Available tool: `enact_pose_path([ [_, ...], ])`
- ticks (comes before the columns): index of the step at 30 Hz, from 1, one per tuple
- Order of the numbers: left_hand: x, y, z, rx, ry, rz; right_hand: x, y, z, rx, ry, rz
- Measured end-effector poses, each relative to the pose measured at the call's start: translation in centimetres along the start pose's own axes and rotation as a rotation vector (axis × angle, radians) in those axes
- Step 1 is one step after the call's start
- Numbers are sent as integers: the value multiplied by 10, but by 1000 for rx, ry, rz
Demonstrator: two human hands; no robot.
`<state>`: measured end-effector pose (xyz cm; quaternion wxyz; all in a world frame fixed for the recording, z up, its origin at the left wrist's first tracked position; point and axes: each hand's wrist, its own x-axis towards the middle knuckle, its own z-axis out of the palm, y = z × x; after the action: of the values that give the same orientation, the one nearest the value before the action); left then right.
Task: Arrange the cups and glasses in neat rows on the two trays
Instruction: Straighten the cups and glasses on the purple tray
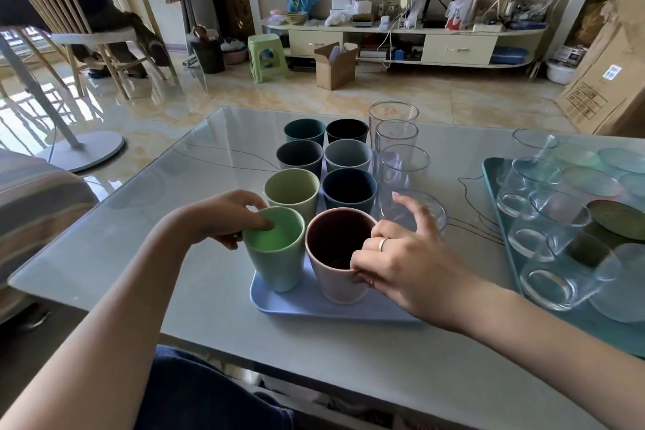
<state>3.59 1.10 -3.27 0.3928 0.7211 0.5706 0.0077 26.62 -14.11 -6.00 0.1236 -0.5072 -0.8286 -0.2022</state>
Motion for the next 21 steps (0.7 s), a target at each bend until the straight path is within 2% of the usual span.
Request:
enact_pose_path([
  [8,0,6,4,-43,39,-18,-3,1,4,-12,-19,-16],
  [11,-3,5,4,-66,12,-22,-6,5,3,111,-1,0],
  [13,-7,4,1,-77,-34,-21,-10,7,1,250,73,61],
  [15,-9,2,-3,-98,-52,-23,-11,10,-2,402,209,176],
  [18,-11,-1,-6,-140,-35,-34,-13,19,-3,526,510,390],
  [19,-11,-1,-6,-133,-49,-35,-13,24,-1,592,605,510],
  [21,-9,-1,-5,-100,-88,-33,-13,33,8,819,743,862],
])
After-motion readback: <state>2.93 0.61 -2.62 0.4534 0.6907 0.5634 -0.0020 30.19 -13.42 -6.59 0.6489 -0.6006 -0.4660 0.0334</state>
